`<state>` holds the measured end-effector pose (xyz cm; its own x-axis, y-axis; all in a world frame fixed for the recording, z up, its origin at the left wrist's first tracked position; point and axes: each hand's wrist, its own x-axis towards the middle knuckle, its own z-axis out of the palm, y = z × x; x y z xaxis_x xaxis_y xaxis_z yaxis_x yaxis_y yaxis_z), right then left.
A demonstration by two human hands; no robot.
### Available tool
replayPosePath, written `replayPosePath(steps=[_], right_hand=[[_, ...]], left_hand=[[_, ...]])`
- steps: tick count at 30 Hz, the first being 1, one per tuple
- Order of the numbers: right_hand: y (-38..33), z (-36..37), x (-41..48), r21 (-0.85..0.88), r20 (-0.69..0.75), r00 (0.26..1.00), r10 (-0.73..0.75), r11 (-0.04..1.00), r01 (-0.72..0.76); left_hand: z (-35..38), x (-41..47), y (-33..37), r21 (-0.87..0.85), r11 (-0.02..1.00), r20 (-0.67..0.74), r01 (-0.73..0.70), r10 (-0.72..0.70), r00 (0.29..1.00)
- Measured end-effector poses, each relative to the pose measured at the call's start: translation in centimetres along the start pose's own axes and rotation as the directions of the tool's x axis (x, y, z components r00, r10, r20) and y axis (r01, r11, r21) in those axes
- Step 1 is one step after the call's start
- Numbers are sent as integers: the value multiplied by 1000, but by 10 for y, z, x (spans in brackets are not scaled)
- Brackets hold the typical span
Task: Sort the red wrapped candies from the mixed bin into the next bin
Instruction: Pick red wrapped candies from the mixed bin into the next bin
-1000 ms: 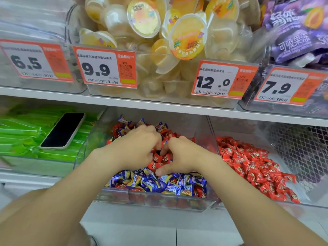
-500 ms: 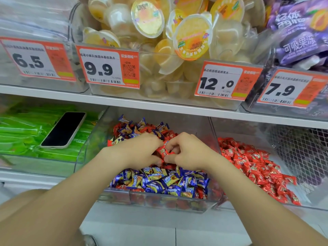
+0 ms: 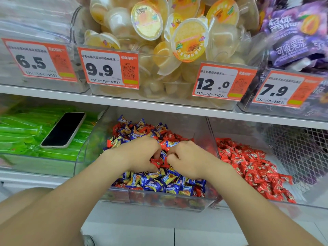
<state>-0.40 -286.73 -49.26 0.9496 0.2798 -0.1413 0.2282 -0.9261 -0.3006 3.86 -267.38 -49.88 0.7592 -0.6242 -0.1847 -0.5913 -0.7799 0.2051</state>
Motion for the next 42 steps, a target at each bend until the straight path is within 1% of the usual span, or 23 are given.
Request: replayPosePath(steps=[2,3,5,7,10,12,14,16,18,19,21,24,26,28,30,32,33,35,37,40,42], right_hand=[[1,4,2,-51,13,999,-41,998,42],[-1,4,2,-84,34,999,-37,996,40],[-1,2,6,-62,35,999,-29,998,32],[-1,-3,9,23,-31,999,-8,1000,9],[-1,-15,10,201,-127,990,60,979,-33],[0,-18,8,262,-127,988,93,963,-57],[-1,-16,6,228,-94,990,107,970,-84],[-4,-10,5,123,-93,989,112,987,-100],[-7,-6,4,-14,-67,994,91,996,-92],[-8,-3,4,-78,-35,996,77,994,-80],[-10,-1,3,-135,34,997,65,989,-60],[-4,0,8,-36,30,998,58,998,-57],[-2,-4,10,60,1,998,64,996,-64],[-3,-9,8,122,-53,995,80,990,-73],[-5,-11,7,189,-165,975,152,975,-120],[-8,-14,7,285,-253,938,236,945,-161],[-7,-15,7,312,-263,928,265,933,-179],[-5,-19,10,350,-218,928,301,912,-213],[-2,-22,11,420,-159,932,325,877,-234],[2,-23,13,544,-81,946,313,809,-221],[5,-22,13,620,-45,950,309,754,-216]], left_hand=[[0,-1,2,-26,1000,-27,-14,14,1000],[0,-1,3,-38,999,-24,-17,16,1000],[0,-2,5,-46,999,-1,-12,12,1000],[1,-2,5,-24,1000,22,-1,1,1000],[0,-4,4,8,1000,45,-5,4,999],[0,-5,0,-21,1000,47,-16,17,999],[-2,-9,-1,-80,996,23,-27,29,999],[-5,-13,-2,-143,989,-59,-39,31,998],[-10,-16,-3,-224,975,-134,-18,-12,991],[-13,-18,-3,-270,963,-149,3,-45,988],[-17,-20,-4,-340,940,-171,42,-106,979],[-22,-17,-3,-448,891,-269,74,-213,939],[-23,-12,-2,-480,872,-311,100,-275,910],[-21,-6,-2,-438,892,-344,112,-282,896],[-16,0,-4,-370,922,-382,113,-262,886],[-12,8,-6,-289,954,-411,76,-195,890],[-10,12,-5,-268,962,-411,45,-157,898],[-8,19,-3,-245,969,-377,8,-103,921],[-7,22,-2,-184,983,-307,17,-74,949],[-2,23,-1,13,998,-138,68,-66,988],[2,22,1,113,990,-74,85,-77,994]])
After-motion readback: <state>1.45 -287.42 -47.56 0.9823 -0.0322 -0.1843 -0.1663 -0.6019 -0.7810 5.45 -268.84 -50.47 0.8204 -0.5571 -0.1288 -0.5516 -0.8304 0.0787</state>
